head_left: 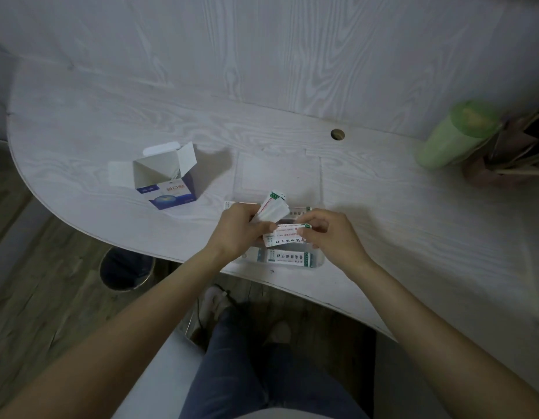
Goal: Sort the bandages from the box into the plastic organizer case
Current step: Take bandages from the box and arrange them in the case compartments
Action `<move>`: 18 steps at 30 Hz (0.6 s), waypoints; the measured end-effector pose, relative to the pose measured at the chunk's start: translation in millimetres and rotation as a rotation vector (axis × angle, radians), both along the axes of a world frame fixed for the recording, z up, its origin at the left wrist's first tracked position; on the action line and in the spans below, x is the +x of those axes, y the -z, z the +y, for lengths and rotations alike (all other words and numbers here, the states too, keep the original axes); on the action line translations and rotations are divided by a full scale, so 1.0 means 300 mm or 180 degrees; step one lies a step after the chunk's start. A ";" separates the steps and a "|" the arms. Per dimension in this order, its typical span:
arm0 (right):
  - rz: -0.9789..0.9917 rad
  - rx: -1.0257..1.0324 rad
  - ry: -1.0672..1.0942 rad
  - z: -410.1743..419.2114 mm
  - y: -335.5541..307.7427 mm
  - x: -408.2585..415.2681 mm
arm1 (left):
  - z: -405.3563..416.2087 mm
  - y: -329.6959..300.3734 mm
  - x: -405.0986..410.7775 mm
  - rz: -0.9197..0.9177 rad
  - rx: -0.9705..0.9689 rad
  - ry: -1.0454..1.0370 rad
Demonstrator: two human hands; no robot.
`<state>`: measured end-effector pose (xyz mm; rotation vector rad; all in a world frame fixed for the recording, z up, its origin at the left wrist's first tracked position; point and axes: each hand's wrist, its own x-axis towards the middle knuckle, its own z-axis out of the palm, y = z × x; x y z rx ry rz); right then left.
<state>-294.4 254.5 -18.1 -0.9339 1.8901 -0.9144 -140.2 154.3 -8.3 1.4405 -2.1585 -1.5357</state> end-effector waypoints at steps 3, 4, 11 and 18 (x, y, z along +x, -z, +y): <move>0.0062 0.0187 0.0110 0.034 0.059 0.000 | 0.025 0.027 -0.002 0.0056 0.0194 -0.0169; 0.0090 0.0260 0.0163 0.048 0.080 0.001 | 0.032 0.038 0.001 0.0069 0.0245 -0.0199; 0.0617 0.0364 0.0129 0.086 0.120 0.032 | 0.038 0.092 0.031 -0.0277 -0.0161 -0.0172; 0.1201 0.0285 -0.0270 0.093 0.129 0.057 | 0.054 0.102 0.020 -0.0423 -0.0184 0.0039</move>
